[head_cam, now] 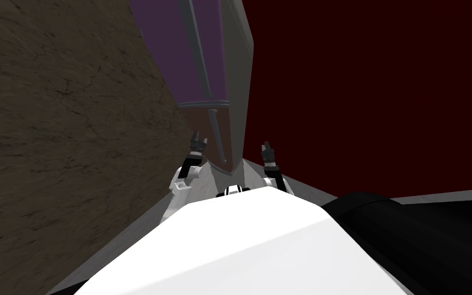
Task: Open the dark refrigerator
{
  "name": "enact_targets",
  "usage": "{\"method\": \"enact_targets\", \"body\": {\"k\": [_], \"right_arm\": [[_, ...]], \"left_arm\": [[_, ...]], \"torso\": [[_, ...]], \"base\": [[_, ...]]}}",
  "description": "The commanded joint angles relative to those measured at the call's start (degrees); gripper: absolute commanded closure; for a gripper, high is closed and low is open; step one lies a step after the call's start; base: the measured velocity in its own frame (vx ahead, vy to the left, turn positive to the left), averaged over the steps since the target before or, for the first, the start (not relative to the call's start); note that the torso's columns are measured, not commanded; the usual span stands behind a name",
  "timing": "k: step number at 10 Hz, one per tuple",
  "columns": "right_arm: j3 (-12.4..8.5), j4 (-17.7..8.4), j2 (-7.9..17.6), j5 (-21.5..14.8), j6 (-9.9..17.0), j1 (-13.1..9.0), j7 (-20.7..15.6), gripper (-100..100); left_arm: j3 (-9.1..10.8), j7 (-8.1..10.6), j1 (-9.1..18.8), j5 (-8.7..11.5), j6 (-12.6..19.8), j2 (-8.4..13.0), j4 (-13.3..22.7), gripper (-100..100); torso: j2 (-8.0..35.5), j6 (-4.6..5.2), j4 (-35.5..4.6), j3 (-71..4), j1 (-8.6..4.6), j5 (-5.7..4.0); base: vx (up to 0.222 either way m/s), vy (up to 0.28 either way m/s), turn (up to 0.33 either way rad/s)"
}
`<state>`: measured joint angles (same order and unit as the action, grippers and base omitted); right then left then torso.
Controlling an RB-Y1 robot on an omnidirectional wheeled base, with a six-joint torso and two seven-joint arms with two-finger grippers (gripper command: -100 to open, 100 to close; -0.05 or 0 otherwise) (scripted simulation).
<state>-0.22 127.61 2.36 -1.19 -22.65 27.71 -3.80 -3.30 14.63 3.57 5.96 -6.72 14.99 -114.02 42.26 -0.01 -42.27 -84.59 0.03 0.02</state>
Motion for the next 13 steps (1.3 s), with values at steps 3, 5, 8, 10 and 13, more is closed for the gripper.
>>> {"method": "enact_targets", "body": {"k": [3,5,8,10,13], "right_arm": [[0.0,0.0,0.0,0.0,0.0,0.0,0.0,0],[0.0,0.0,0.0,0.0,0.0,0.0,0.0,0],[0.0,0.0,0.0,0.0,0.0,0.0,0.0,0],[0.0,0.0,0.0,0.0,0.0,0.0,0.0,0],[0.0,0.0,0.0,0.0,0.0,0.0,0.0,0]], "left_arm": [[-0.26,1.43,7.1,1.6,3.7,1.2,3.2,-100],[-0.37,2.48,11.2,2.8,6.0,2.1,5.6,-100],[-0.46,3.54,15.5,4.0,8.4,3.0,8.1,-100],[-0.54,4.6,19.0,5.1,10.8,3.9,10.7,-100],[-0.59,5.65,23.8,6.3,13.2,4.8,13.3,-100]], "torso": [[0.1,0.02,0.0,0.1,-0.07,-0.05],[0.0,0.0,0.0,0.0,0.02,0.0],[0.0,0.02,0.0,0.0,-0.07,-0.05],[0.0,0.0,0.0,0.0,-0.01,0.0],[0.1,0.0,0.0,0.0,0.02,0.0]], "base": [[-0.044,-0.08,0.034],[-0.04,-0.075,0.06],[-0.035,-0.085,0.035],[-0.031,-0.082,0.06],[-0.029,-0.045,0.029]]}}
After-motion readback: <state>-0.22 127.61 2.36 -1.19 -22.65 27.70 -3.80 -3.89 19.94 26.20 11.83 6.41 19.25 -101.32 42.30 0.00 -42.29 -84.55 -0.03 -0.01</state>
